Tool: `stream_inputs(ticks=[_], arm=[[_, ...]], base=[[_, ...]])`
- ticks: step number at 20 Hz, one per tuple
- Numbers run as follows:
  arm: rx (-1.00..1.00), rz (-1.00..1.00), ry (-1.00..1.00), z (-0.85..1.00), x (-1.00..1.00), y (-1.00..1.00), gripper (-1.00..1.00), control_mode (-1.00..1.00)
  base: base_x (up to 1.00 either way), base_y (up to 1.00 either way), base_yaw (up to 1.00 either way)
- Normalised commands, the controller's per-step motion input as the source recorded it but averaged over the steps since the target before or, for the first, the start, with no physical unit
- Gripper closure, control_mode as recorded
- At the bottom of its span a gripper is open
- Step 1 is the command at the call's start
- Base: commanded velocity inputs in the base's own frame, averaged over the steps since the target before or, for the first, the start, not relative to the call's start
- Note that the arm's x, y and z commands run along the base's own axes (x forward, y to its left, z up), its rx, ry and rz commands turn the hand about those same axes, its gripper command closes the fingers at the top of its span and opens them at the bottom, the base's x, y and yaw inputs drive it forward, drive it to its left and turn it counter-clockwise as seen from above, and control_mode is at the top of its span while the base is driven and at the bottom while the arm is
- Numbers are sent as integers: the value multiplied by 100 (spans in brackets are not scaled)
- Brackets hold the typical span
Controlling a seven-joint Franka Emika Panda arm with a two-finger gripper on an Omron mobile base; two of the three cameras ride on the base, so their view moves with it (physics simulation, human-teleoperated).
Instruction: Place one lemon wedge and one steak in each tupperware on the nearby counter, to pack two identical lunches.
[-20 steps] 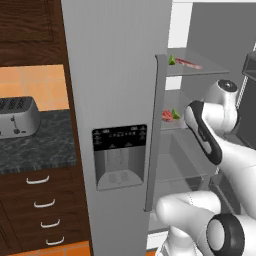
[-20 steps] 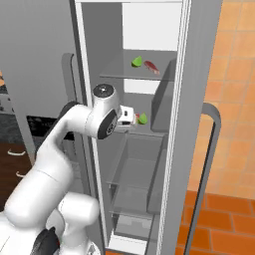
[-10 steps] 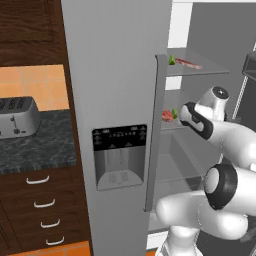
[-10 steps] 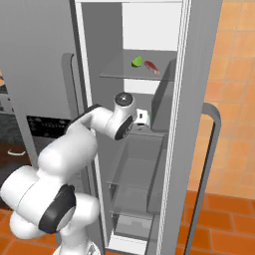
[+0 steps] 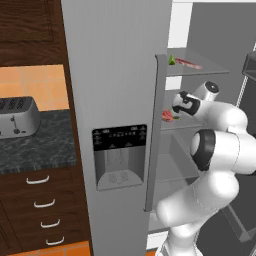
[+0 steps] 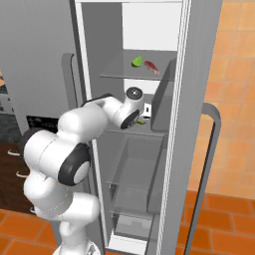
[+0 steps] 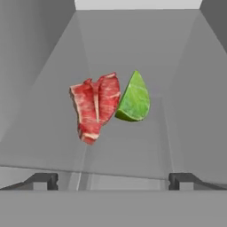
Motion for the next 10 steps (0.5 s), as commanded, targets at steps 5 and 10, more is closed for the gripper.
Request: stream_inputs(ticks=[5,10], arm=[[0,0,0,-26,54,-12,-100,-100],[0,0,0,-32,53,-2,-100,-100]], base=[[0,0,0],[0,0,0]])
